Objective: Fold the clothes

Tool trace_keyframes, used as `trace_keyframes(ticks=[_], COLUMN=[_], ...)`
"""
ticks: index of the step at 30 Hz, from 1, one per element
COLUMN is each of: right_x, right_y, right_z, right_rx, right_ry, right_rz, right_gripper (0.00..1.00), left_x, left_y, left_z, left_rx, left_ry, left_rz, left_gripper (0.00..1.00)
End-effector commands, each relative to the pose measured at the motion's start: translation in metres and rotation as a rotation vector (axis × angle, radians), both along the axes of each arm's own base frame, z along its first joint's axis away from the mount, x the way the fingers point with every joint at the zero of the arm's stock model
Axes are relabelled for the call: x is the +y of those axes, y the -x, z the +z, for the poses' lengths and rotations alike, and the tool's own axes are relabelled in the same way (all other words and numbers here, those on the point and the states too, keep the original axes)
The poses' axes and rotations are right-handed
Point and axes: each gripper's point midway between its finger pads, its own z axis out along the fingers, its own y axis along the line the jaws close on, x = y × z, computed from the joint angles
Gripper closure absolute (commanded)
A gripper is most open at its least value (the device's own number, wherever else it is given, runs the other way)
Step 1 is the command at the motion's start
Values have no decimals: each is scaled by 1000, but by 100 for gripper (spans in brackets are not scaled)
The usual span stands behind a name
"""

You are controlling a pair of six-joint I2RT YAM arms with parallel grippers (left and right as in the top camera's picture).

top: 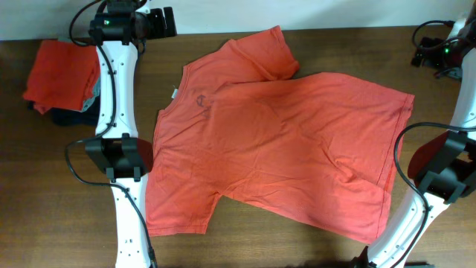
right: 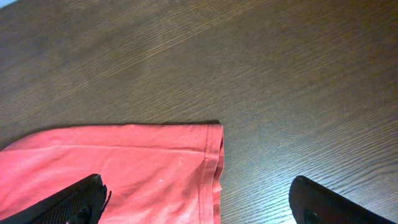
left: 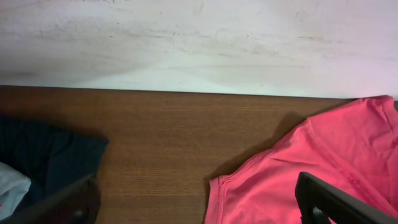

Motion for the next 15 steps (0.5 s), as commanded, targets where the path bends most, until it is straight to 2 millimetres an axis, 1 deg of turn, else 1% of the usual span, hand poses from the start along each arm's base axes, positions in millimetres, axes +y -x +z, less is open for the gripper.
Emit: trace_keyframes(ticks=[1, 5, 6, 8, 9, 10, 11, 12, 13, 14, 15], right_x=[1, 1, 1, 1, 1, 1, 1, 1, 1, 1, 1], right_y=[-1, -1, -1, -1, -1, -1, -1, -1, -1, -1, -1], right_z=[8, 8, 8, 8, 8, 8, 8, 8, 8, 8, 8], right_rx=[-19, -19, -19, -19, -19, -19, -18, -19, -19, -19, -19], right_ry=[5, 5, 5, 5, 5, 5, 5, 5, 5, 5, 5], right_rz=[7, 7, 7, 7, 7, 7, 7, 7, 7, 7, 7], right_gripper=[1, 2, 2, 1, 2, 2, 1, 1, 2, 1, 1], left_x=[-2, -4, -7, -25, -34, -44, -51, -60, -70, -78, -90], left_y=[0, -2, -2, -1, 0, 2, 4, 6, 8, 10, 13], left_z=[13, 15, 16, 21, 23, 24, 25, 25, 25, 24, 23], left_rx=[-27, -39, -42, -55, -57, -56, -54, -52, -48, -42, -37], left_ry=[10, 14, 28, 96, 127, 156, 171, 182, 184, 183, 176], left_rz=[-7, -11, -25, -99, -136, -170, -192, -214, -229, -242, -265], left_gripper=[1, 1, 1, 2, 18, 37, 56, 78, 94, 99, 99])
